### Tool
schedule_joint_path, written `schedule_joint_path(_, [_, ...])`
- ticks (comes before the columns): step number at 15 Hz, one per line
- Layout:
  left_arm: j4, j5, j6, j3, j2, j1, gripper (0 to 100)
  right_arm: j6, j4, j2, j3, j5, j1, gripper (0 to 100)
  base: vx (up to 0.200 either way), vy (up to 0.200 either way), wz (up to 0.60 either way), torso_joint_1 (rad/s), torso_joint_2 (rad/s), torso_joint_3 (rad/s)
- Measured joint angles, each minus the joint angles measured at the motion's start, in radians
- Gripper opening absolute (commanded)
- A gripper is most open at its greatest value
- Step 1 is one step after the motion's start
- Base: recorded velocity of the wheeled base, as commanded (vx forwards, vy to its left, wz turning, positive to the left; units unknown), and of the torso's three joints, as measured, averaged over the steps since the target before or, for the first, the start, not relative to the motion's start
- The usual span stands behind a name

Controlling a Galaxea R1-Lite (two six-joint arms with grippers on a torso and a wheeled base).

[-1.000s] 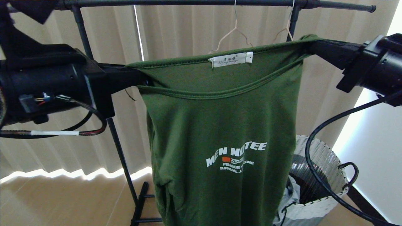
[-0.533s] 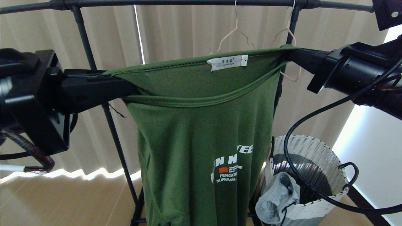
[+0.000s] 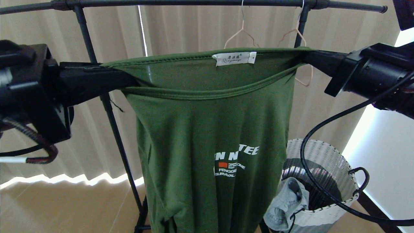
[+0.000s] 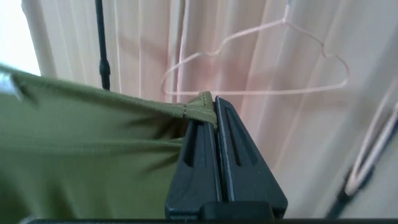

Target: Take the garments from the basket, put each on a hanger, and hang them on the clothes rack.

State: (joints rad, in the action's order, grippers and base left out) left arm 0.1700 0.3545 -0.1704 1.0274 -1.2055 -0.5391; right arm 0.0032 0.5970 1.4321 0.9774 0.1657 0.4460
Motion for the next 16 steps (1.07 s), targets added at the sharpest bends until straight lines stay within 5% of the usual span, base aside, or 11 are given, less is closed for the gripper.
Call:
schedule_joint_path(7, [0.173,-0.362,-0.009,0.075,-0.174,0.009,0,0.0,-0.217,-0.183,-0.032,0.006,-0.007,0,0.0,0.0,0.0,0.0,0.0,0.0])
schedule_joint_path(16, [0.181,-0.427,-0.005,0.015,-0.237,0.01,0,-0.002,-0.222,-0.235,-0.114,0.003,-0.006,0,0.0,0.0,0.0,0.0,0.0,0.0])
